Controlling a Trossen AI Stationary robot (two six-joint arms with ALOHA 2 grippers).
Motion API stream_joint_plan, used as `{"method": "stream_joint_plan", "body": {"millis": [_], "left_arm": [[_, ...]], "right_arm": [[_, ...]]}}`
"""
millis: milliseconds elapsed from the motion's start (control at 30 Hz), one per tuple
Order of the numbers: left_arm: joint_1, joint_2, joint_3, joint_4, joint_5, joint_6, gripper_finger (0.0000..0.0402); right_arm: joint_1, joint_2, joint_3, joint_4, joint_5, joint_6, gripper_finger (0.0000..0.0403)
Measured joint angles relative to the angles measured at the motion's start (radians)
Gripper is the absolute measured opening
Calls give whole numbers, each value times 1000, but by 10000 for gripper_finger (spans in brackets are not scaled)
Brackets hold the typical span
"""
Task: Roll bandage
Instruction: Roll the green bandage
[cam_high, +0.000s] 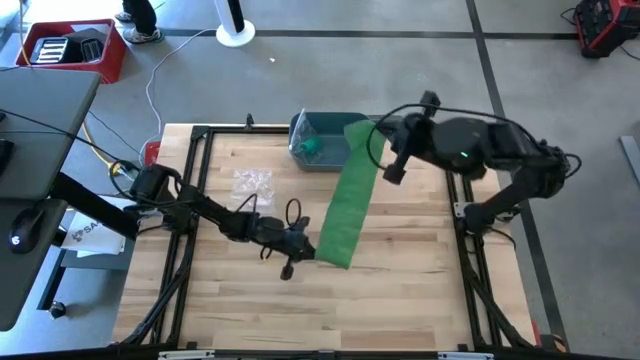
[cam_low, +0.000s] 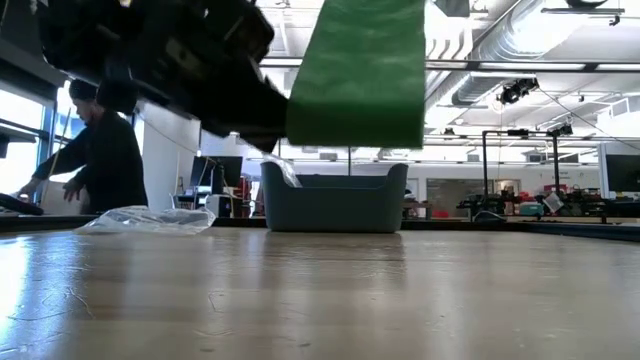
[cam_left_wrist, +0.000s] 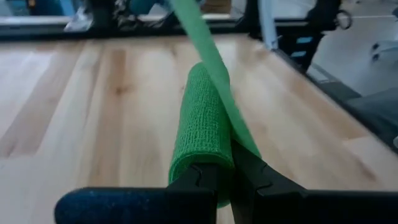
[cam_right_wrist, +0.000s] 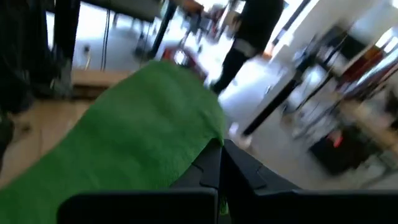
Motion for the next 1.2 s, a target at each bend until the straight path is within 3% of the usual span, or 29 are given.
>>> {"method": "stream_joint_plan", "body": {"millis": [200, 367, 600, 867, 1033, 1200], "left_arm": [[-51, -7, 19, 2, -3, 13, 7], [-76, -7, 18, 23, -27, 14, 7], [-94, -8, 18, 65, -29, 25, 7], [-99, -8, 18, 83, -33, 24, 7], [-99, -19, 18, 115, -33, 27, 7], [-99, -104, 18, 114, -62, 74, 7]], "right_arm": [[-151, 7, -30, -269, -100, 188, 0], [-240, -21, -218, -273, -210, 215, 0], [-302, -104, -696, 7, -401, 206, 0], [-306, -182, -1184, 411, -493, 299, 0], [-306, -173, -1373, 658, -544, 343, 16], [-305, -173, -1402, 637, -586, 394, 102]]}}
